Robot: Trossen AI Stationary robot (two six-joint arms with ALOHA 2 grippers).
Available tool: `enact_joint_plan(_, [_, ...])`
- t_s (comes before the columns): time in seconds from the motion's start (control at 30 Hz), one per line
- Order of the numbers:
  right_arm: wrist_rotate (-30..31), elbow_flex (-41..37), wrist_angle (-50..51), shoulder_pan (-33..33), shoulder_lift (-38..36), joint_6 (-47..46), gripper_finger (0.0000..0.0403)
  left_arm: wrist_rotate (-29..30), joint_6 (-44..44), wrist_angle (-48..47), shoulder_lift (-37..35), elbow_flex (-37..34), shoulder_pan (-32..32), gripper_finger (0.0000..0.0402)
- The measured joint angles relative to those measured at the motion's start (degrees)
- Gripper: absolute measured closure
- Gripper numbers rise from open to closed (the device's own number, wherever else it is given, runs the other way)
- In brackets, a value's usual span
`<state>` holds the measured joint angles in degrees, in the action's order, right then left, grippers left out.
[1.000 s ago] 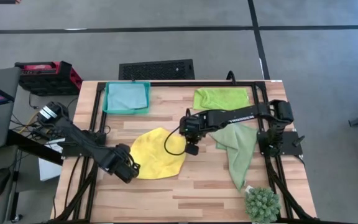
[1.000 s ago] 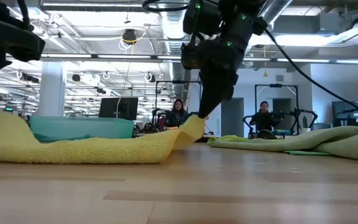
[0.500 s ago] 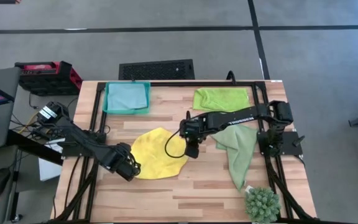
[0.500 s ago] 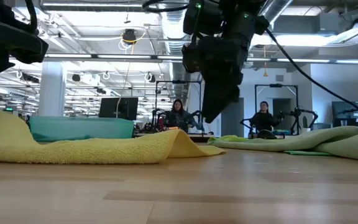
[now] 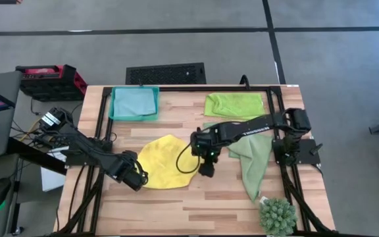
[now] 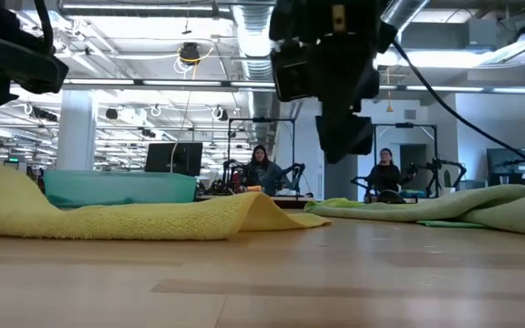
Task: Fold microfiber towels
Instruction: Fold the yellow microfiber towel
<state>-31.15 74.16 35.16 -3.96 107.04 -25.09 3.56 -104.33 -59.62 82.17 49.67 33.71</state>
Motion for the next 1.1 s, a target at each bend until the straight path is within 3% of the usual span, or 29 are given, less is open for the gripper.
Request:
enact_joint_plan(0.27, [5.9, -0.5, -15.4, -6.5, 4.5, -21.1, 0.0181, 2.9, 4.6, 0.2, 0.0, 0.0, 0.0, 0.0401])
enact_joint_plan(0.4, [12.8, -0.4, -22.9, -9.8, 7.8, -26.6, 0.0181, 4.9, 7.7, 0.2, 0.0, 0.0, 0.0, 0.0401])
enact_joint_plan(0.73, [29.5, -0.5, -25.3, -12.6, 9.7, -32.0, 0.0181, 6.3, 12.8, 0.6, 0.0, 0.0, 0.0, 0.0401])
enact_joint_plan(1.1, [29.7, -0.4, -31.9, -12.4, 9.7, -31.9, 0.0181, 7.4, 13.2, 0.6, 0.0, 0.0, 0.0, 0.0401])
